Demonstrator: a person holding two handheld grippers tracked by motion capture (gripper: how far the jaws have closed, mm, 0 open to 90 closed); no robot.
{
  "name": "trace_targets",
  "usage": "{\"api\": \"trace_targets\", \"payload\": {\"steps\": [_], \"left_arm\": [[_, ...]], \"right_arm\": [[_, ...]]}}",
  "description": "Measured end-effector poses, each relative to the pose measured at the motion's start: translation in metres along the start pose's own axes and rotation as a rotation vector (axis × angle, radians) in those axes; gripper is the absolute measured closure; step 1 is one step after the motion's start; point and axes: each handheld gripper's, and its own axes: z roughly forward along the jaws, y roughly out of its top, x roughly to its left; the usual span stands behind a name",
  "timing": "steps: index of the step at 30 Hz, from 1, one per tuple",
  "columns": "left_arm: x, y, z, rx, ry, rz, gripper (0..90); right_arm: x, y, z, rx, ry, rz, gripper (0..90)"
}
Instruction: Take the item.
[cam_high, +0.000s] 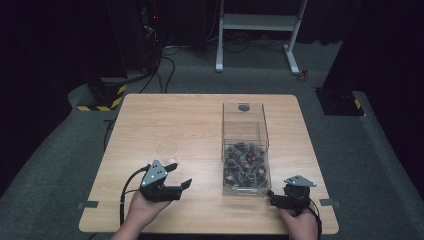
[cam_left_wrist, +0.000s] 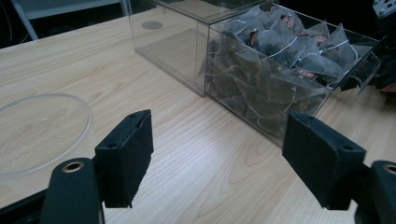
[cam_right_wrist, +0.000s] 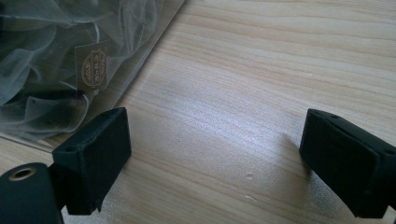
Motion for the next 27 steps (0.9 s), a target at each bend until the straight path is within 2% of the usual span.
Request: {"api": "trace_targets", "payload": {"steps": [6, 12, 13, 16, 27], "left_arm": [[-0.006, 0.008, 0.009, -0.008, -0.027, 0.022, 25.8], [-0.009, 0.015, 0.018, -0.020, -0.052, 0.014, 25.9], [-0.014, 0.015, 0.020, -0.050, -0.065, -0.054, 25.9], [-0.012, 0.018, 0.024, -0.038, -0.072, -0.020, 26.2], [-0.015, 0.029, 0.035, -0.016, -0.101, 0.037, 26.7]], "right_arm": [[0.000, 0.000, 0.000, 0.000, 0.000, 0.000, 8.7], [0.000, 0.000, 0.000, 0.000, 0.000, 0.000, 8.7], [0.000, 0.000, 0.000, 0.000, 0.000, 0.000, 8.7], [0.000, 0.000, 0.000, 0.000, 0.000, 0.000, 8.7], [0.000, 0.000, 0.000, 0.000, 0.000, 0.000, 8.7]]}}
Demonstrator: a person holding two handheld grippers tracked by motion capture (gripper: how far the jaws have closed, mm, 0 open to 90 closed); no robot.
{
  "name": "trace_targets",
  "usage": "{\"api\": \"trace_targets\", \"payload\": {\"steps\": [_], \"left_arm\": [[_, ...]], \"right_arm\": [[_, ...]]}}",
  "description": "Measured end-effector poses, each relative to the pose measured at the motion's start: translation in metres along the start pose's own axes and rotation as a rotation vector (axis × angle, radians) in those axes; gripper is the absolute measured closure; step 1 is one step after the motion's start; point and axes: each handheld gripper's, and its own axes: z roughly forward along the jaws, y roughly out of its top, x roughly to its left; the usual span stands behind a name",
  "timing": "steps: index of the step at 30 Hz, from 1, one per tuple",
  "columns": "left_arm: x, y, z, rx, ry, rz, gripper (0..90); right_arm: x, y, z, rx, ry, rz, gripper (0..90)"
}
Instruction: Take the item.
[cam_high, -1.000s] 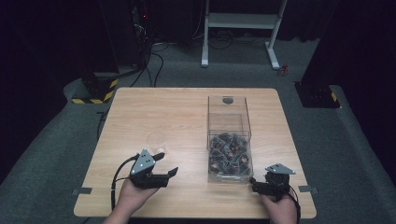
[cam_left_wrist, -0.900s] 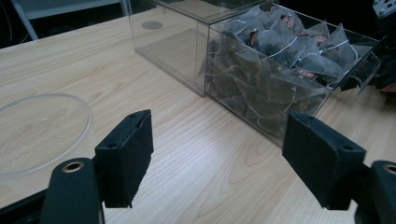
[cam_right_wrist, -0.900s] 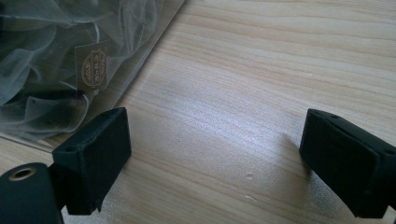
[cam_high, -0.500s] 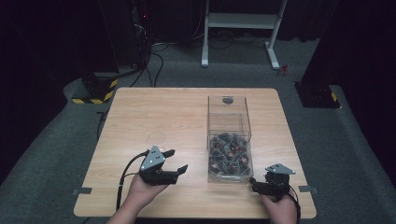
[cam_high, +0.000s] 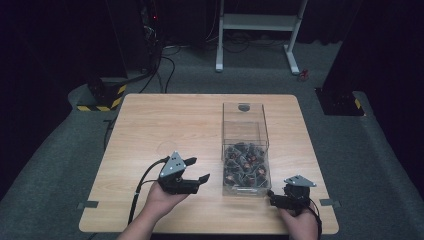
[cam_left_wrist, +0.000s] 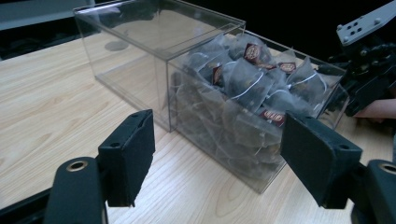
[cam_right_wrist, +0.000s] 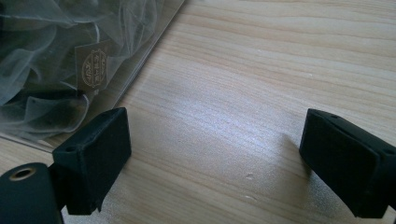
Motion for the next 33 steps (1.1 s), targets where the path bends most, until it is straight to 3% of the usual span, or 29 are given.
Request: {"api": "trace_targets", "payload": {"steps": [14, 33], "left_arm": [[-0.005, 0.013, 0.018, -0.014, -0.037, -0.007, 28.3], [-0.011, 0.025, 0.038, 0.010, -0.061, -0.002, 27.4]], "right_arm": [[0.000, 0.000, 0.000, 0.000, 0.000, 0.000, 8.7], [0.000, 0.000, 0.000, 0.002, 0.004, 0.001, 8.7]]}}
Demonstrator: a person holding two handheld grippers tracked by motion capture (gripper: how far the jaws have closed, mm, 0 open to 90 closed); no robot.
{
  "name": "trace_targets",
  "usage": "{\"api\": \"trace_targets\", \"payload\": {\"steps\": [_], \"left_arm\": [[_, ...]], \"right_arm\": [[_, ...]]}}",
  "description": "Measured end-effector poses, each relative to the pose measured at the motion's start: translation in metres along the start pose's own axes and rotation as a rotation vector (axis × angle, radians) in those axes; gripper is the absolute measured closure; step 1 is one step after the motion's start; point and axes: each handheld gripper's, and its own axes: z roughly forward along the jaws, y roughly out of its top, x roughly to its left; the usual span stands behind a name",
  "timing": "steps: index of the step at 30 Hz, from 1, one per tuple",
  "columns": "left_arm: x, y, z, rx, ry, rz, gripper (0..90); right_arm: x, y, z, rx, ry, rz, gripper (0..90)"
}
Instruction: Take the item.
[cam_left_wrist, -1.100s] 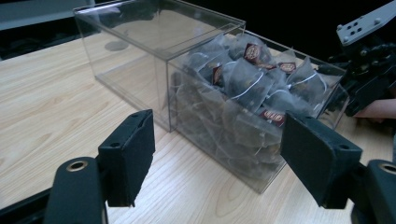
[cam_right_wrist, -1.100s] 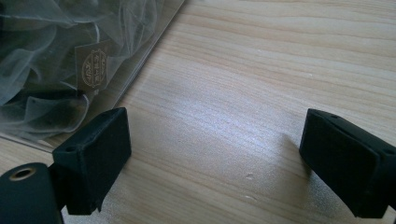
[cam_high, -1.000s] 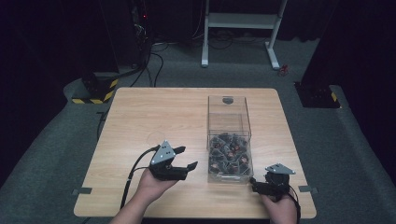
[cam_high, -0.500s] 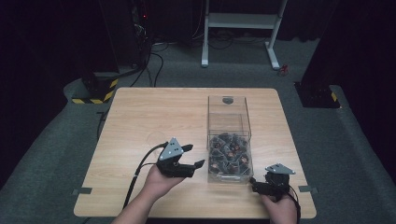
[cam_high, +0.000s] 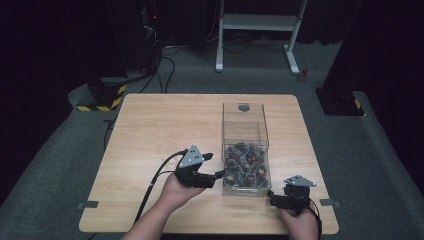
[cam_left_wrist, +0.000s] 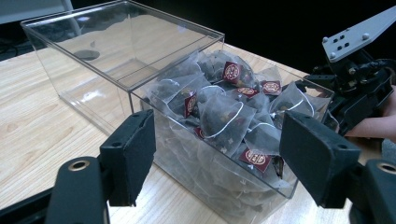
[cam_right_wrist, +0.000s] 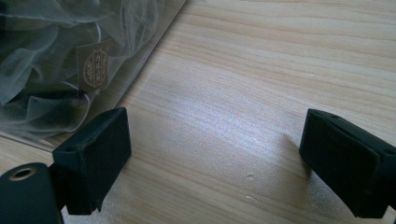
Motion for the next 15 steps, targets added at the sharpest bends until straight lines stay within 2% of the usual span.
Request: {"api": "trace_targets", "payload": {"steps": [5, 15], "left_arm": [[-0.002, 0.004, 0.010, 0.008, -0.009, 0.014, 27.3], [-0.004, 0.008, 0.029, 0.039, -0.031, 0.014, 28.7]], "right_arm": [[0.000, 0.000, 0.000, 0.001, 0.000, -0.002, 8.7], [0.000, 0.000, 0.000, 0.002, 0.002, -0.003, 8.7]]}}
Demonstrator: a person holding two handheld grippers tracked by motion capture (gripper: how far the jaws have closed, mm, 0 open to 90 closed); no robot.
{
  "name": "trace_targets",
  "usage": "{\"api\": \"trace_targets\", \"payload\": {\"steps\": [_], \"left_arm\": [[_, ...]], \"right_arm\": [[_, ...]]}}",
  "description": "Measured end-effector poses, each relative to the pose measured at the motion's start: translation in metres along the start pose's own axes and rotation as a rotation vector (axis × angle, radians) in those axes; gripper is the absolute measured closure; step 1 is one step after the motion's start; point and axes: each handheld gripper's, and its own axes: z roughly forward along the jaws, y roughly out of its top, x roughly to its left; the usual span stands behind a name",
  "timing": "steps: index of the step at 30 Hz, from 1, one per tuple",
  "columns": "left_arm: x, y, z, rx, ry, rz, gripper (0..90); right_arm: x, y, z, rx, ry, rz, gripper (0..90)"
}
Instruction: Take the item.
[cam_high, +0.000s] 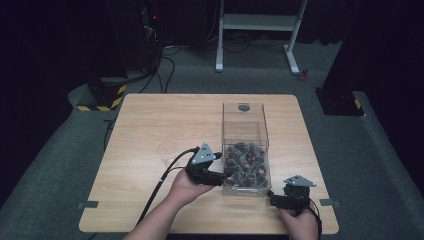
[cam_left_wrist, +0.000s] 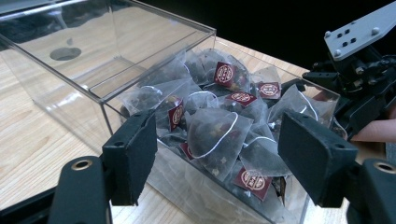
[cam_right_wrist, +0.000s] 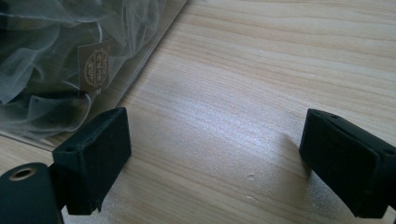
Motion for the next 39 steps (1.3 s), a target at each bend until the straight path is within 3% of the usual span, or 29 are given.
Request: {"api": "trace_targets", "payload": {"steps": [9, 18, 26, 36, 39], "left_arm": [[0.000, 0.004, 0.015, 0.008, -0.008, 0.003, 34.3], [0.003, 0.003, 0.022, 0.006, -0.005, -0.011, 46.1], [0.003, 0.001, 0.021, 0.010, -0.011, 0.003, 63.0], [0.000, -0.007, 0.017, -0.033, -0.007, -0.002, 89.2], [-0.001, -0.007, 0.013, -0.050, -0.006, 0.008, 89.8]], "right_arm": [[0.000, 0.000, 0.000, 0.002, 0.003, 0.003, 8.7], [0.000, 0.000, 0.000, 0.002, 0.004, 0.002, 8.7], [0.000, 0.000, 0.000, 0.000, 0.003, 0.002, 8.7], [0.000, 0.000, 0.000, 0.002, 0.004, 0.002, 8.7], [0.000, 0.000, 0.000, 0.002, 0.004, 0.002, 8.7]]}}
